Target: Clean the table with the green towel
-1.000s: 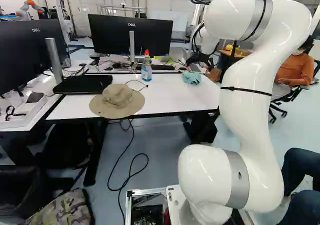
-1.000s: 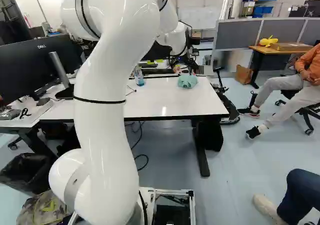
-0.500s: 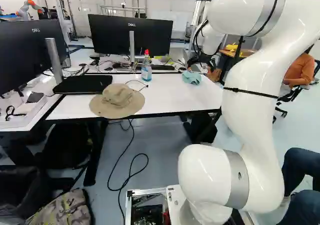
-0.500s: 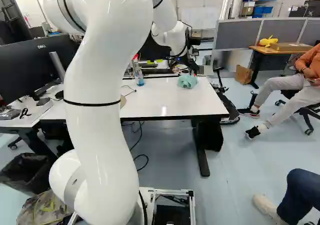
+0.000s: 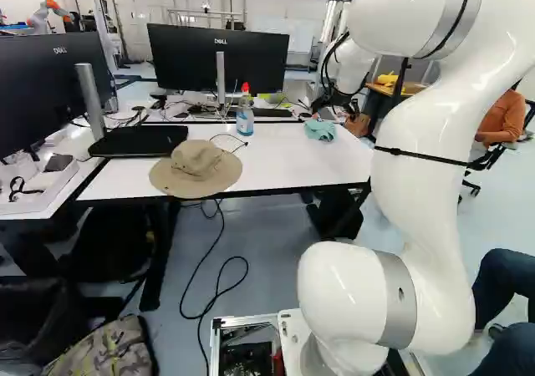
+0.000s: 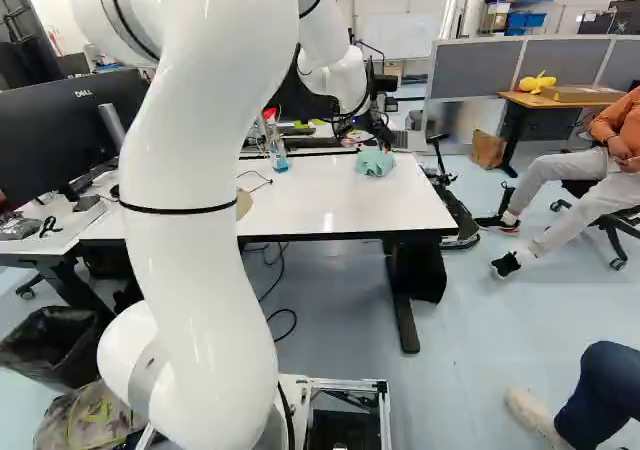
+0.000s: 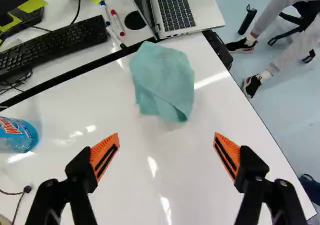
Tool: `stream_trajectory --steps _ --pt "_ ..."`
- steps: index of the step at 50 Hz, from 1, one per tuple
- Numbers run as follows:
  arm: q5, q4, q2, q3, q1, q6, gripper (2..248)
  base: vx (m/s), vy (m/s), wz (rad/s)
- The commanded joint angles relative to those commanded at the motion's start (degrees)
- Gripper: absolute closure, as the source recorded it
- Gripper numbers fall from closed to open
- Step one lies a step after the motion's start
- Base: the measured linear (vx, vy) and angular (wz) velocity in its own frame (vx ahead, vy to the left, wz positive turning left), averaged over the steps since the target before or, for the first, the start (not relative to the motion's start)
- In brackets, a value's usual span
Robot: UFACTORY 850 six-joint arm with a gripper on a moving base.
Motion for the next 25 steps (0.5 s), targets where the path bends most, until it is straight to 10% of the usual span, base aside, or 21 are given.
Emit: stream_trajectory --steps 25 --pt "7.2 -0.4 4.1 7.6 2.0 0.0 3 0.000 0.000 0.000"
